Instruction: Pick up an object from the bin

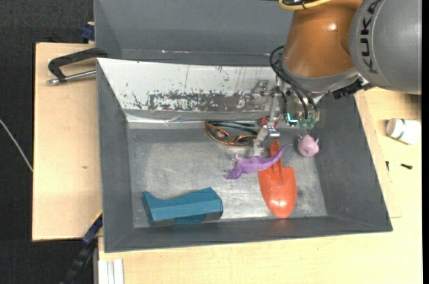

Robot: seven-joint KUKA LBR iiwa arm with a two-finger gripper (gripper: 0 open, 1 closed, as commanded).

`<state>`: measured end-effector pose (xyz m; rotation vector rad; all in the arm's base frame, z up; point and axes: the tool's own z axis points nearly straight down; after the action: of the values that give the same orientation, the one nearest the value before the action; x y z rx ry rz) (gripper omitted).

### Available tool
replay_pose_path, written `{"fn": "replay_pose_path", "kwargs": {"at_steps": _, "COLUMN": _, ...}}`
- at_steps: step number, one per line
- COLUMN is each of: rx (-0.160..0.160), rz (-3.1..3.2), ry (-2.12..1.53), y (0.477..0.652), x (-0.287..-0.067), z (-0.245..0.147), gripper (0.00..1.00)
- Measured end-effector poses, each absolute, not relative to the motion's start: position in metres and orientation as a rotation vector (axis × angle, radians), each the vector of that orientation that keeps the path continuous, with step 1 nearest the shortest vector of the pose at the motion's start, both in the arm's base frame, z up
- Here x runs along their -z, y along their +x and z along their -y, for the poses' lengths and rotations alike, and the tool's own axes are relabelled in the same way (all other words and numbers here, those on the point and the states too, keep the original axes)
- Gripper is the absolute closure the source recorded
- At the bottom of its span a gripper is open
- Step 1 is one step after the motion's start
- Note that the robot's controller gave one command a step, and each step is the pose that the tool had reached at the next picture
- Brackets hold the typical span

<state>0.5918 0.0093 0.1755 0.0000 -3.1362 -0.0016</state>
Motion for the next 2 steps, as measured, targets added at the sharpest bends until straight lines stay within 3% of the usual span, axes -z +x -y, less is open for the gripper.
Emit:
{"fn": "replay_pose_path", "kwargs": {"at_steps": 1, "rx": 0.002, "rz": 3.144, "ry": 0.000, "y": 0.594, "x": -0.180, "z": -0.009, "gripper": 0.00}}
{"fn": "replay_pose_path", "kwargs": {"at_steps": 2, "rx": 0.002, "rz": 3.150, "ry": 0.059, "y": 0.549, "x": -0.144, "z": 0.010, "gripper": 0.00}}
